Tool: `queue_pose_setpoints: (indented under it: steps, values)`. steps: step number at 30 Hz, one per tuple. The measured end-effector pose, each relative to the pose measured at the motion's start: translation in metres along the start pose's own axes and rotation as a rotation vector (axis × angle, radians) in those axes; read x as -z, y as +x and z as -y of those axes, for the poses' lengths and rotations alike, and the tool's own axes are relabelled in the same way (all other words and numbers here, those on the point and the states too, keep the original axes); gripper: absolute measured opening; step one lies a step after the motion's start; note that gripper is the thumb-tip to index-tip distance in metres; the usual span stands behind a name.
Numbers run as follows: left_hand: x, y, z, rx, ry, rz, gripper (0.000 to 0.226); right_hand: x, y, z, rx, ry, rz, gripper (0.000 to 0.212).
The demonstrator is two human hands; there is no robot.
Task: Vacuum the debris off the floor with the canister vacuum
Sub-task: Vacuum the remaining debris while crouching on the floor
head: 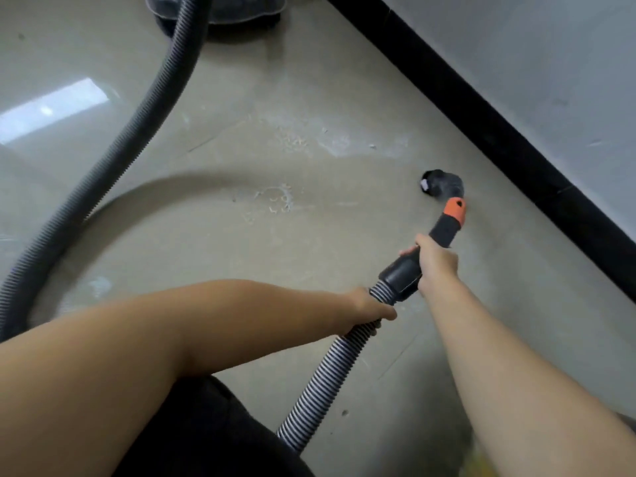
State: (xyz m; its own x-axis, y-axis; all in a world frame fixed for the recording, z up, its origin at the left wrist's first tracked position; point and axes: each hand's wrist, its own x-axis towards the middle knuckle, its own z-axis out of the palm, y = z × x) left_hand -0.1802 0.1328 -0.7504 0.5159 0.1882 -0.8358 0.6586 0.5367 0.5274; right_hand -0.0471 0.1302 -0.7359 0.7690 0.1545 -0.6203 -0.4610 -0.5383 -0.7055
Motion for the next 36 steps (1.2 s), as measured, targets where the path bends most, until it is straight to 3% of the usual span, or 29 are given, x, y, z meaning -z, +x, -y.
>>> queue_pose_setpoints:
  steps: [5, 9, 13, 15, 19, 21, 23, 27, 29, 31, 34, 36]
  values:
    - [0.014, 0.017, -0.023, -0.019, -0.014, -0.069, 0.021, -0.026, 0.02, 0.022, 0.061, 0.013, -0.019, 0.016]
    - [0.034, 0.011, -0.002, 0.041, -0.161, -0.17, 0.014, -0.075, 0.0, 0.014, 0.16, -0.142, 0.289, 0.015]
    - [0.016, -0.005, 0.02, 0.135, -0.238, -0.112, 0.015, -0.08, -0.025, 0.002, 0.207, -0.386, 0.668, 0.013]
    - [0.012, -0.005, 0.015, 0.104, -0.207, -0.082, 0.016, -0.068, -0.017, 0.004, 0.21, -0.309, 0.598, 0.014]
    - [0.028, 0.002, -0.01, 0.003, -0.065, -0.126, 0.016, -0.041, 0.005, 0.013, 0.065, 0.085, 0.128, 0.016]
    - [0.032, -0.002, -0.01, 0.006, -0.067, -0.154, 0.016, -0.042, 0.002, 0.012, 0.04, 0.12, 0.087, 0.02]
    - [0.031, -0.011, 0.003, 0.068, -0.149, -0.172, 0.015, -0.06, -0.013, 0.006, 0.078, -0.034, 0.206, 0.02]
    - [0.023, -0.035, 0.03, 0.172, -0.3, -0.165, 0.013, -0.092, -0.057, -0.003, 0.141, -0.322, 0.697, 0.011]
    - [0.024, -0.037, 0.031, 0.169, -0.298, -0.154, 0.013, -0.095, -0.059, -0.003, 0.152, -0.365, 0.78, 0.013]
    - [0.028, -0.029, 0.023, 0.135, -0.246, -0.137, 0.014, -0.087, -0.042, -0.002, 0.17, -0.276, 0.627, 0.012]
    - [0.033, -0.005, -0.005, 0.017, -0.048, -0.149, 0.017, -0.058, 0.002, 0.005, 0.096, 0.04, 0.189, 0.013]
    - [0.033, 0.013, -0.026, -0.056, 0.031, -0.165, 0.018, -0.041, 0.027, 0.015, 0.048, 0.2, -0.005, 0.015]
